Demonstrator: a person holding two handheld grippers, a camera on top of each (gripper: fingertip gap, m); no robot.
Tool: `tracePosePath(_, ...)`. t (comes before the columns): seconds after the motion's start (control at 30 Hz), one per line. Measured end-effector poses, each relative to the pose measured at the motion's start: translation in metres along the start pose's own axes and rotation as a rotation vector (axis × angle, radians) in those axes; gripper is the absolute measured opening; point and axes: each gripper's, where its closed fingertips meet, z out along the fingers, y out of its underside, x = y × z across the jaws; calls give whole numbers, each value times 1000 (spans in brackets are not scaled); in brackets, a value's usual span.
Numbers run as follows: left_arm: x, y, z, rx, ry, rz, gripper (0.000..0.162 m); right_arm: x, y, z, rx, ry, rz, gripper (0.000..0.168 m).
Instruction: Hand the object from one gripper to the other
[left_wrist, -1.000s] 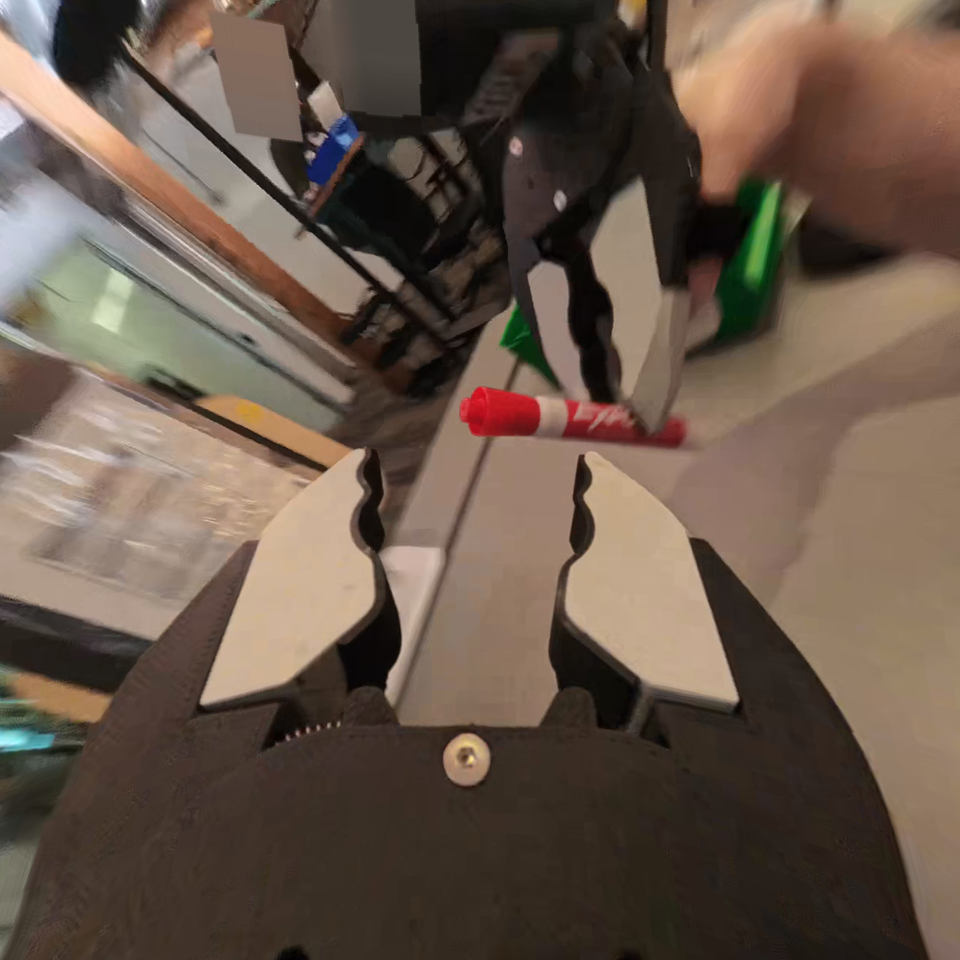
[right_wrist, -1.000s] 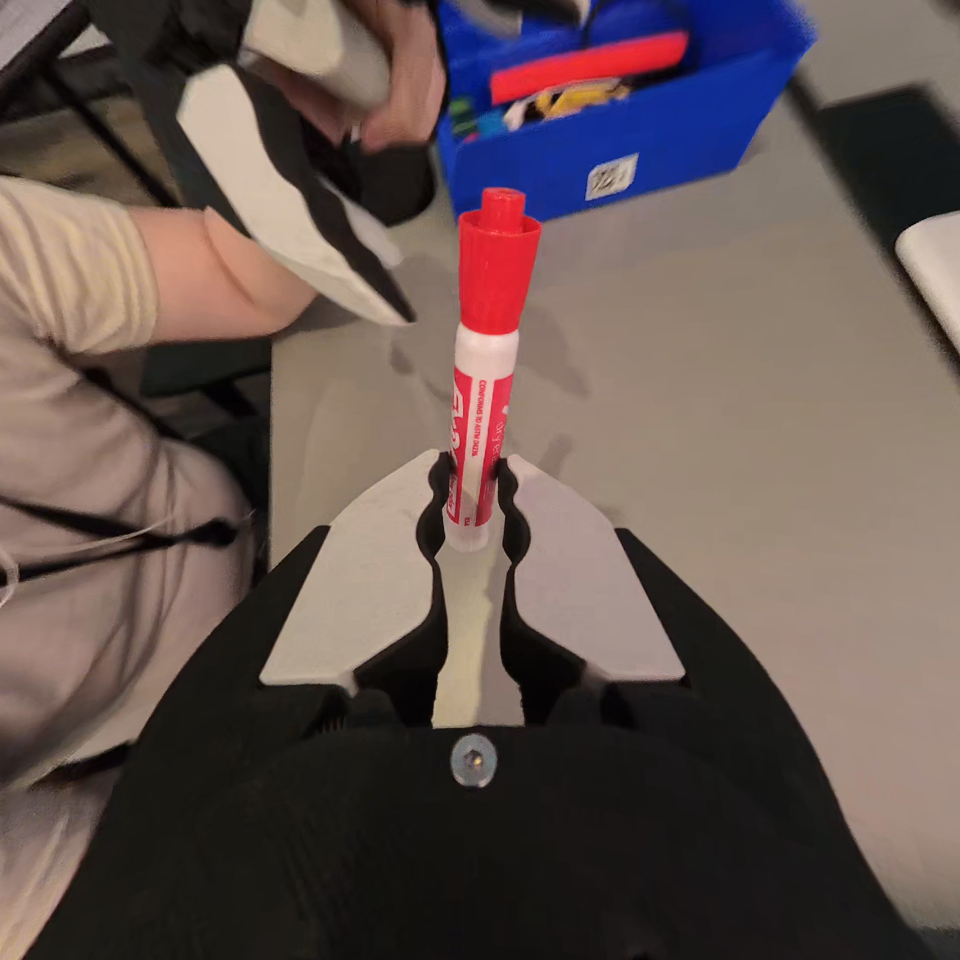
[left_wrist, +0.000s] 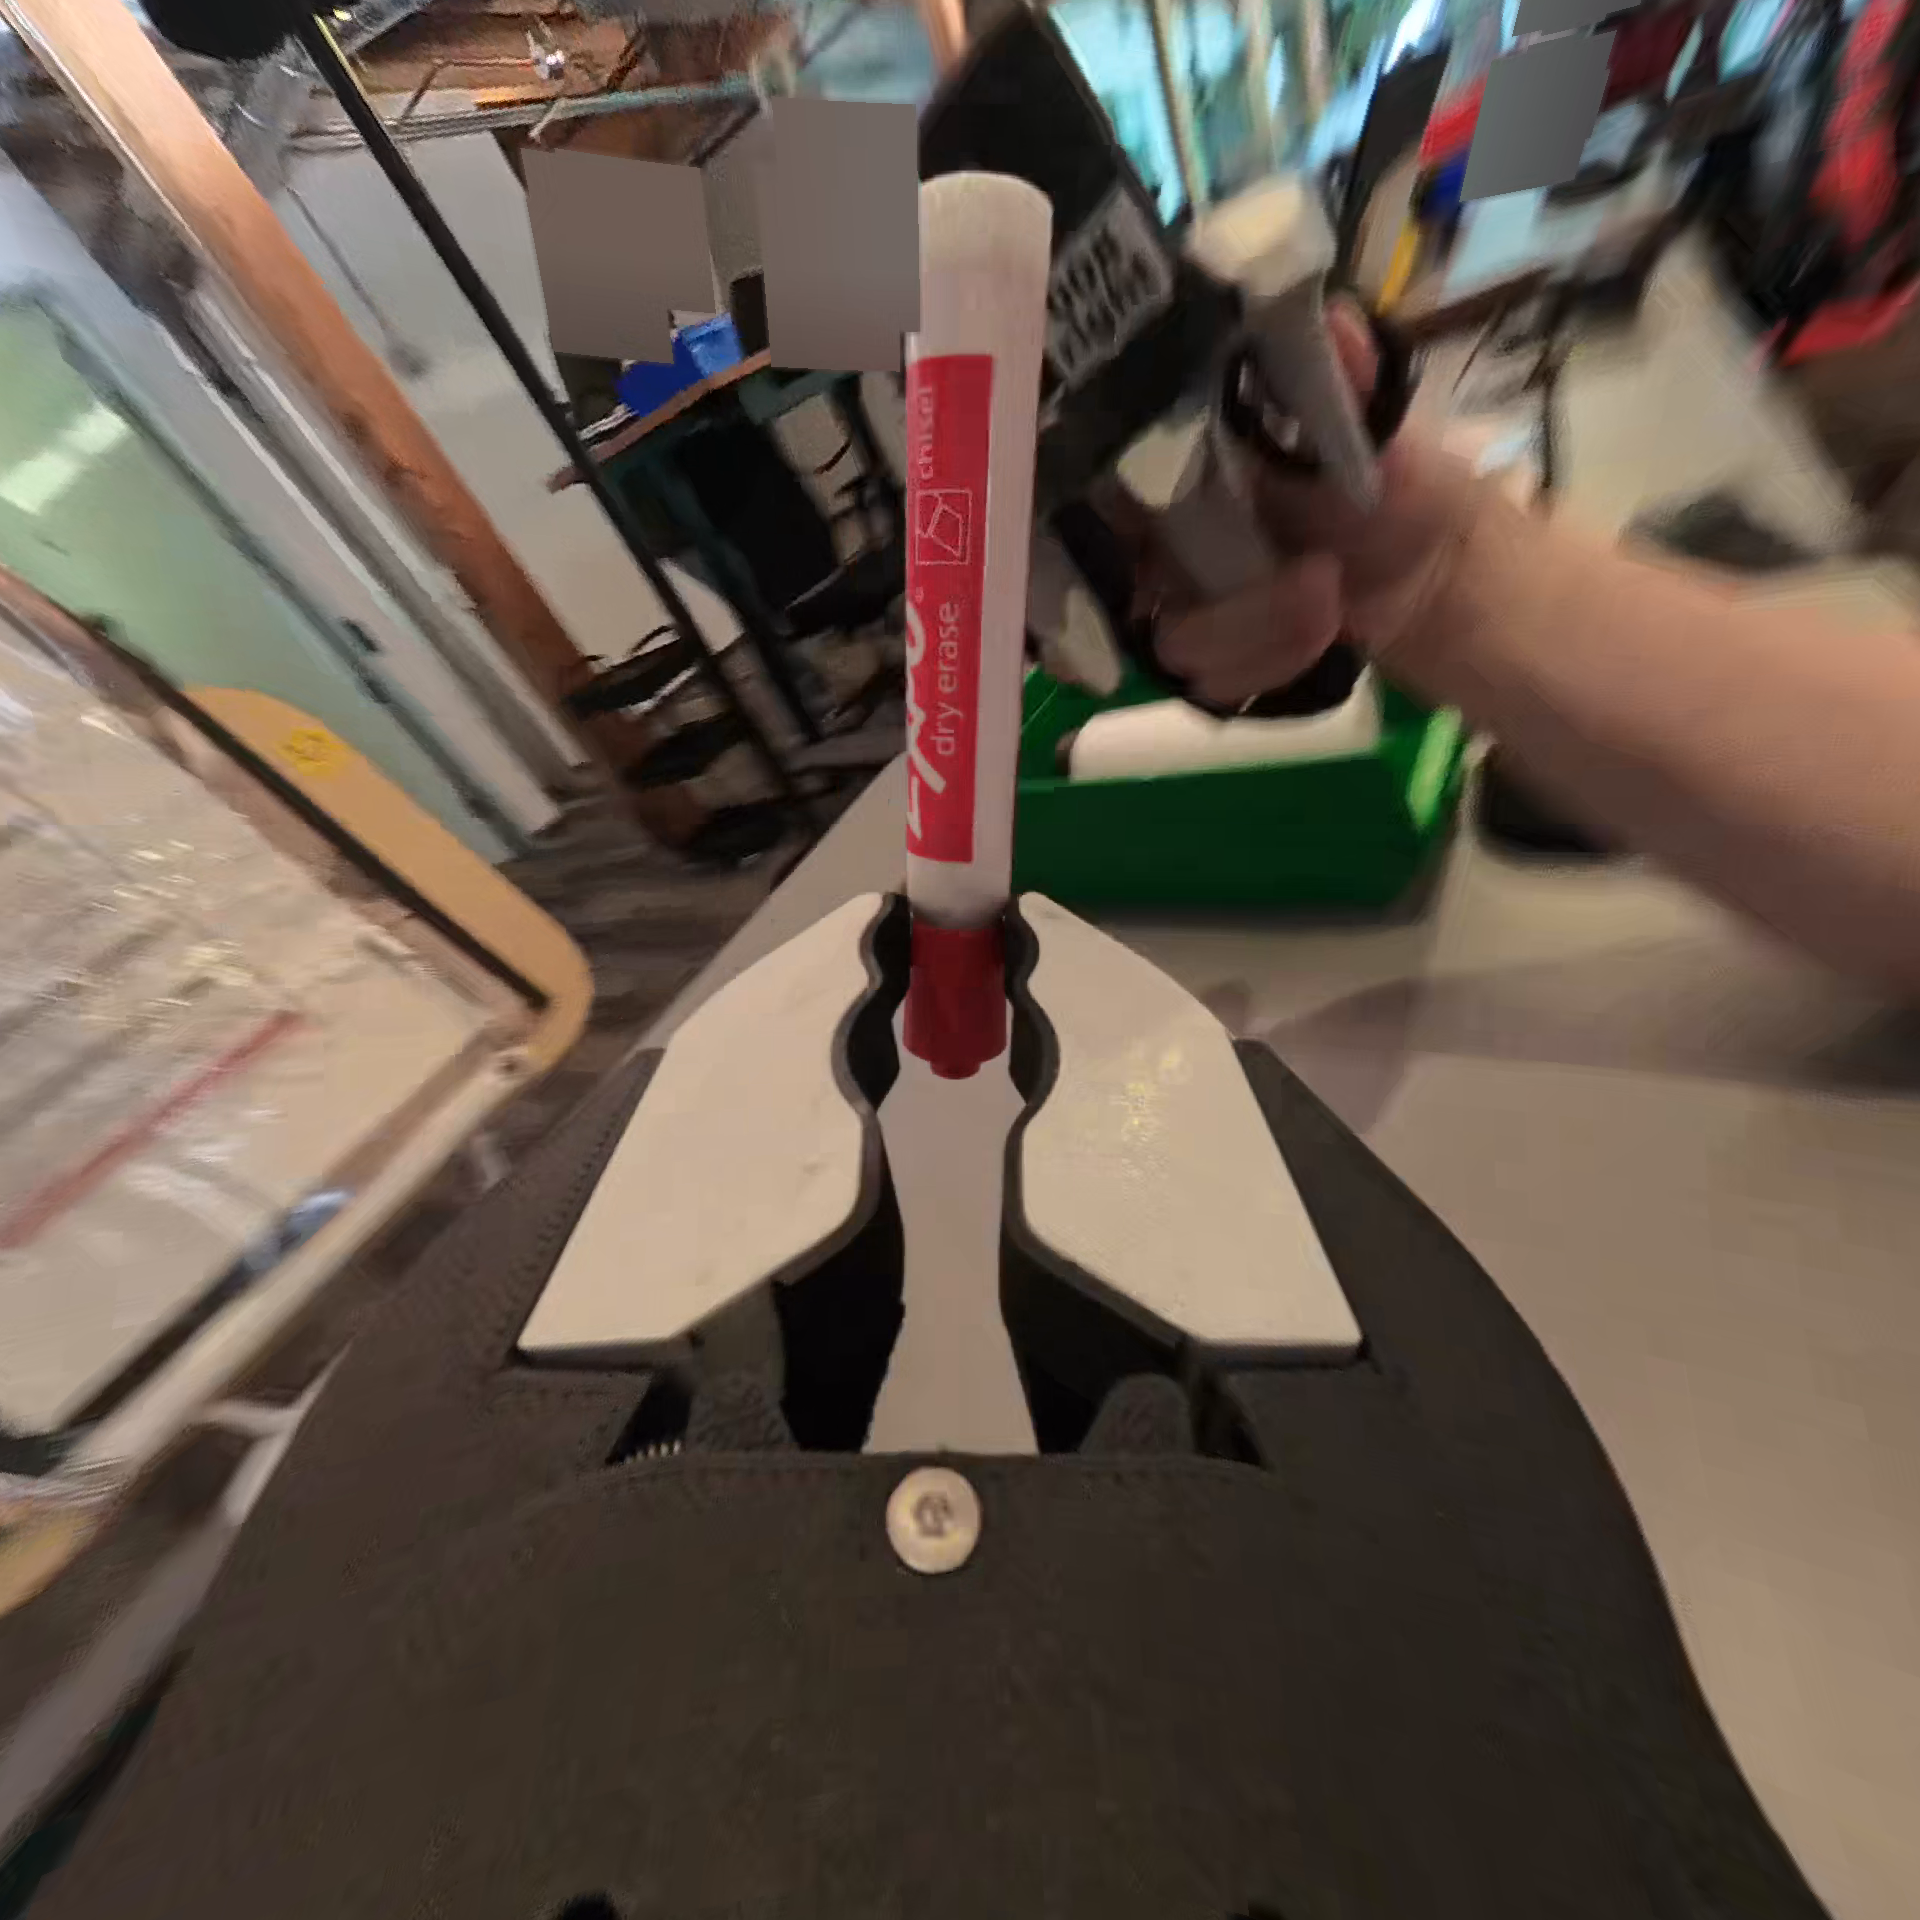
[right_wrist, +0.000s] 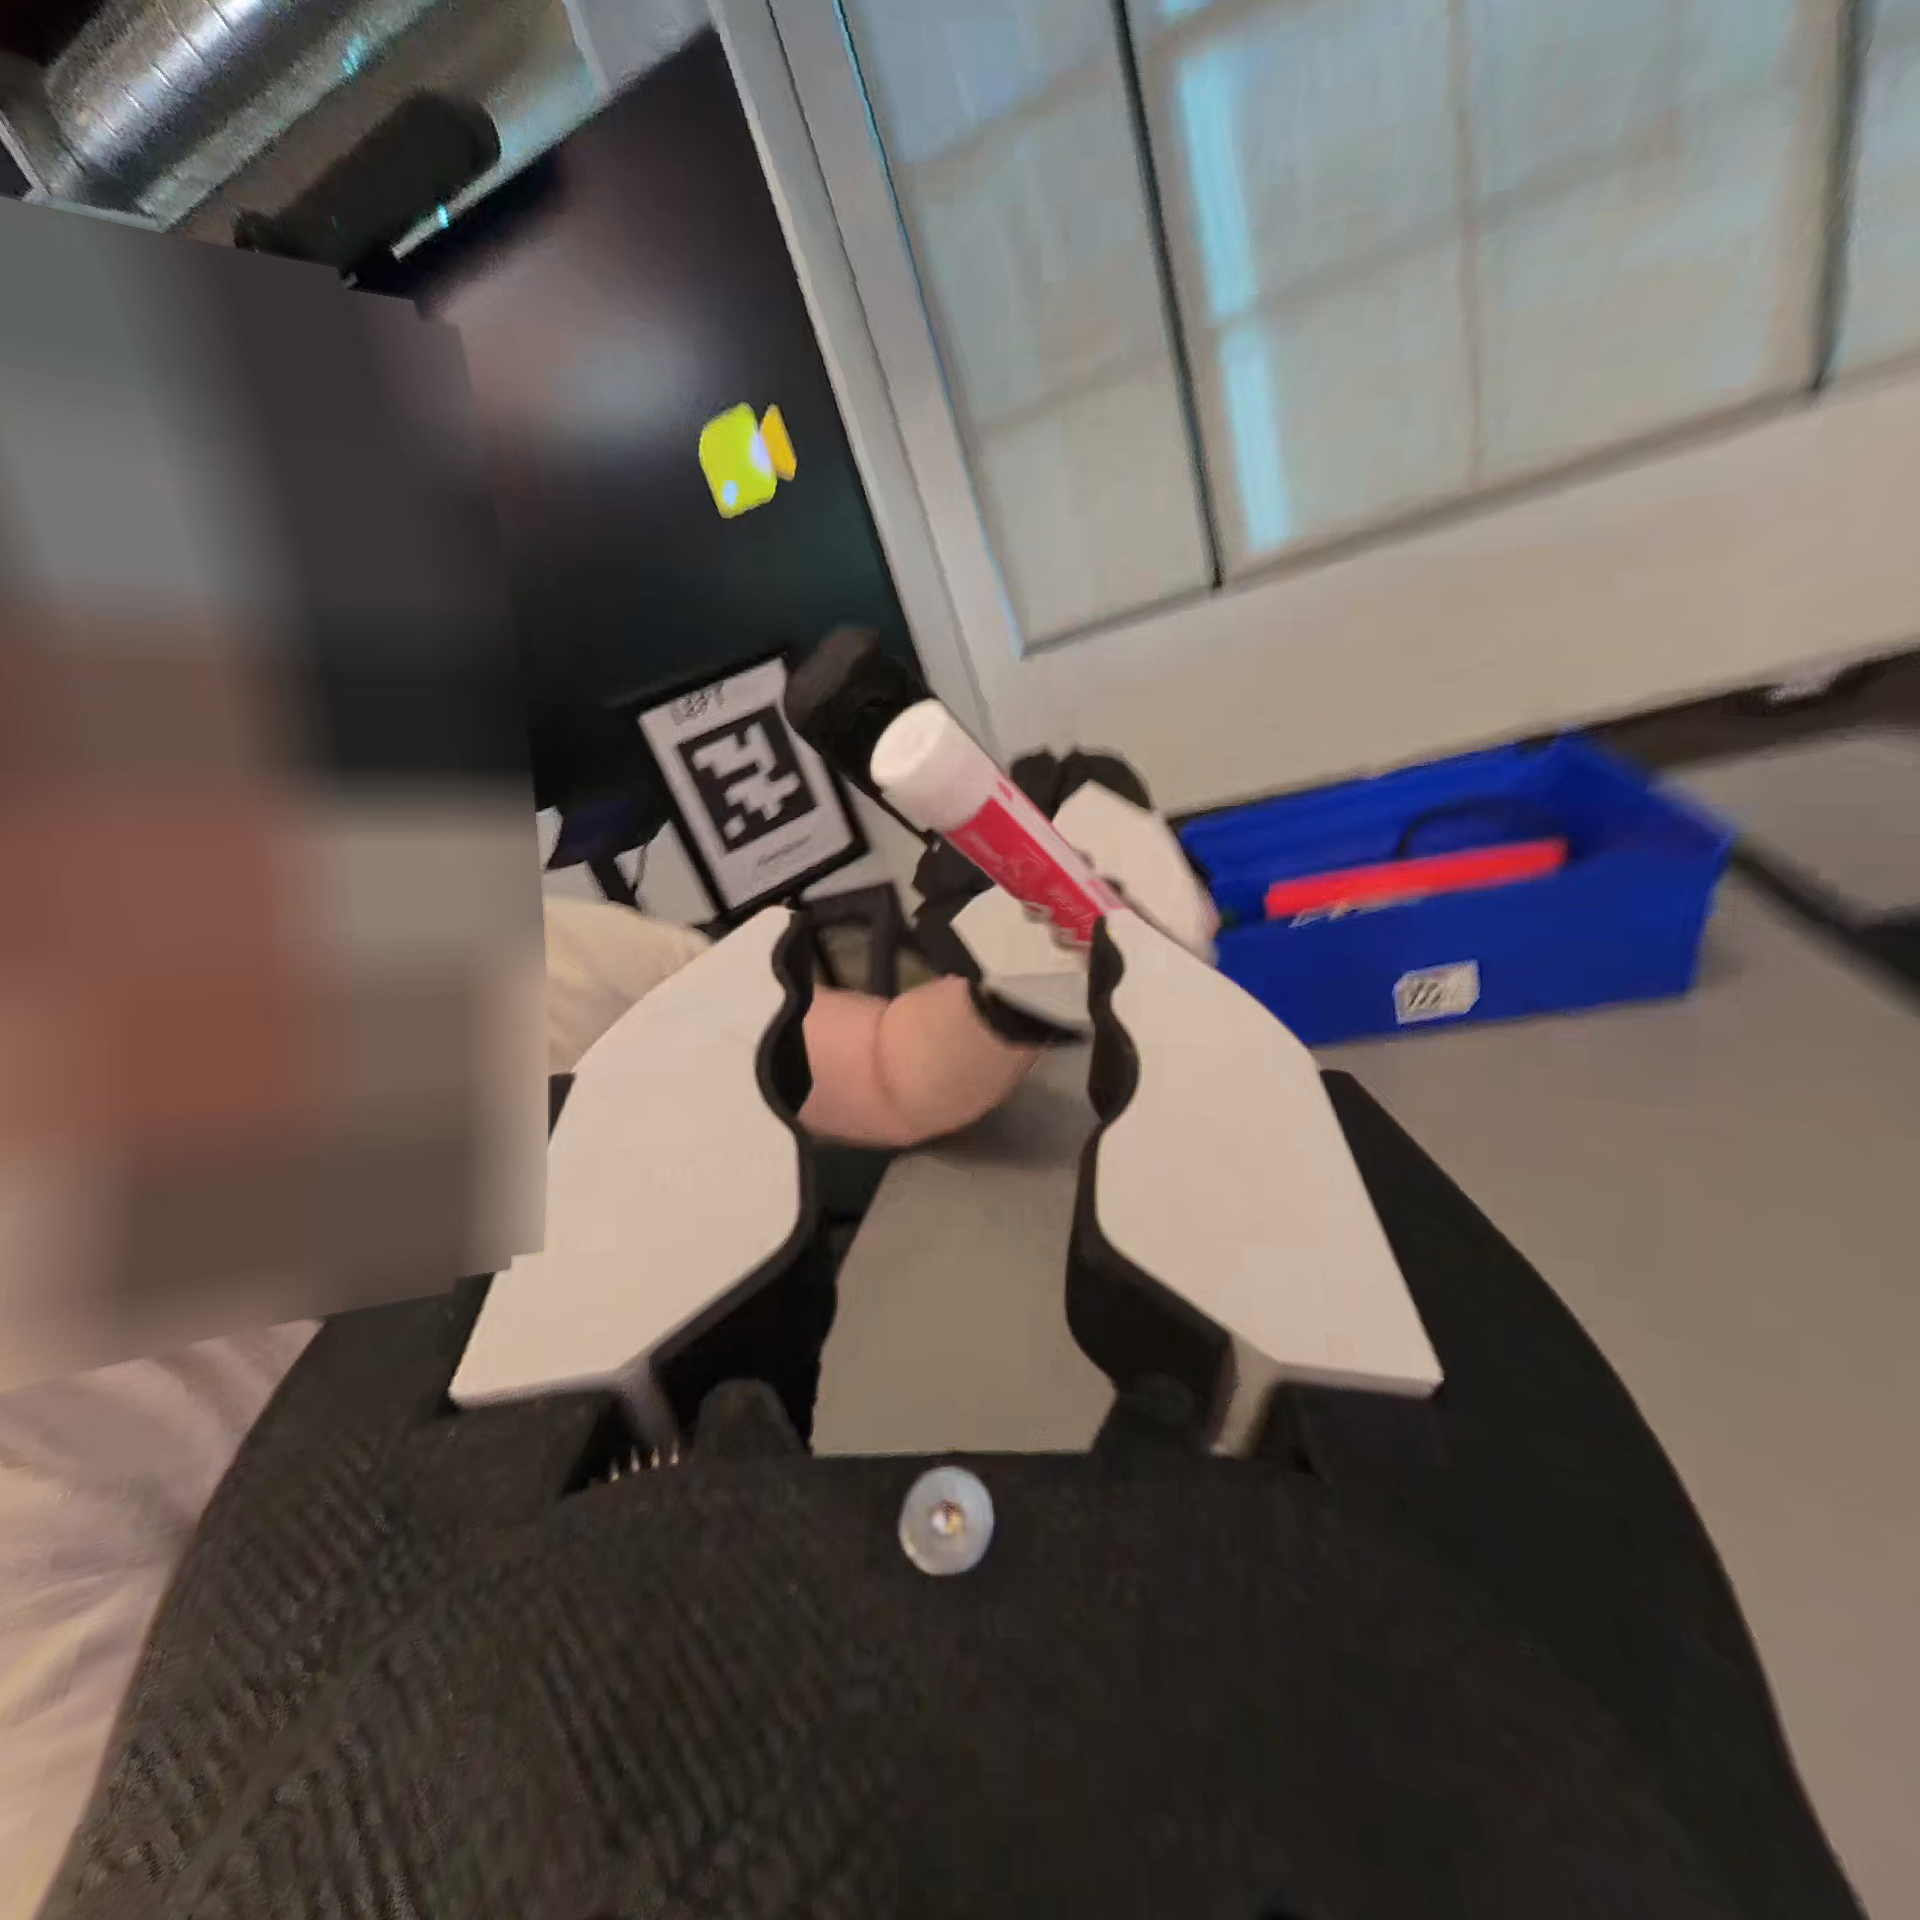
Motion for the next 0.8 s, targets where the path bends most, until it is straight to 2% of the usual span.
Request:
tracePosePath(0.03,-1,-6,-2,47,32,-102,17,2,-8,-1,52,27,-53,56)
tracePosePath(0.17,-7,-19,-7,196,153,-457,17,19,-24,4,160,187,-208,59)
tracePosePath(0.3,-7,-17,-2,251,223,-629,17,32,-10,33,99,271,-239,60)
tracePosePath(0.4,-1,-8,5,213,242,-647,17,41,9,55,30,273,-205,58)
tracePosePath(0.47,5,-7,8,207,288,-674,17,51,19,58,-23,320,-218,43)
tracePosePath(0.53,1,0,11,185,266,-680,18,56,23,55,-52,352,-219,28)
tracePosePath(0.57,-3,5,12,153,245,-664,23,62,23,50,-66,402,-221,20)
tracePosePath(0.63,-16,17,11,60,164,-609,53,80,20,33,-100,568,-281,21)
tracePosePath(0.7,-33,26,5,-16,49,-525,69,96,23,17,-198,748,-385,21)
tracePosePath(0.8,-43,13,-6,9,-11,-502,69,111,27,4,-380,958,-617,20)
